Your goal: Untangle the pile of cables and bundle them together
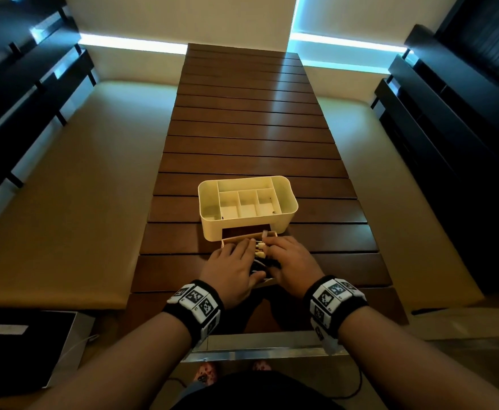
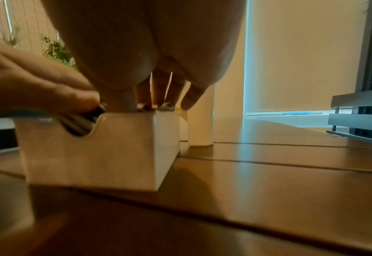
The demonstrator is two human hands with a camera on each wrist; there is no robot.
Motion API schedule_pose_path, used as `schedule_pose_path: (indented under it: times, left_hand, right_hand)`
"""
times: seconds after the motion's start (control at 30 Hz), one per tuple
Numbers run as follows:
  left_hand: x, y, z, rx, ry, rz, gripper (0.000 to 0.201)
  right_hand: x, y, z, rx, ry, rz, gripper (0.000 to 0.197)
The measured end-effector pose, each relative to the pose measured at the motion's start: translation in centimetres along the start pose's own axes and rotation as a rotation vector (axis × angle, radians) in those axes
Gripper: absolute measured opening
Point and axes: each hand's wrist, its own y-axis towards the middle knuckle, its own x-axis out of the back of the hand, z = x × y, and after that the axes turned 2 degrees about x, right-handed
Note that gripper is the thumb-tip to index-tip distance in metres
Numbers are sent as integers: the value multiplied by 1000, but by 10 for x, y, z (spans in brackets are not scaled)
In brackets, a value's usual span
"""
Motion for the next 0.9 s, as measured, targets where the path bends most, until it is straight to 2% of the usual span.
schedule_pose_path:
  times: [0.13,0.3,0.47,0.6,0.73,0.9]
  left_hand:
    - [5,3,-3,16,23,21,69]
    - [7,1,-5,29,18,-9,62]
    - [6,0,-10,84,41,0,64]
    - [7,1,-13,108,72,-3,64]
    - [16,-1,-16,112,70,61,73]
    - [7,-21,-6,-68,110,-44,72]
  right_hand:
    - [28,12,2,-88,-18,256,53]
    - [33,24,5,-56,-167,352,53]
    - [14,7,9,-87,-225,230,54]
    - [10,12,14,-130,-264,319,58]
    - [12,15,12,-148,-290,393,58]
    - [7,16,15,-194,-255,379,59]
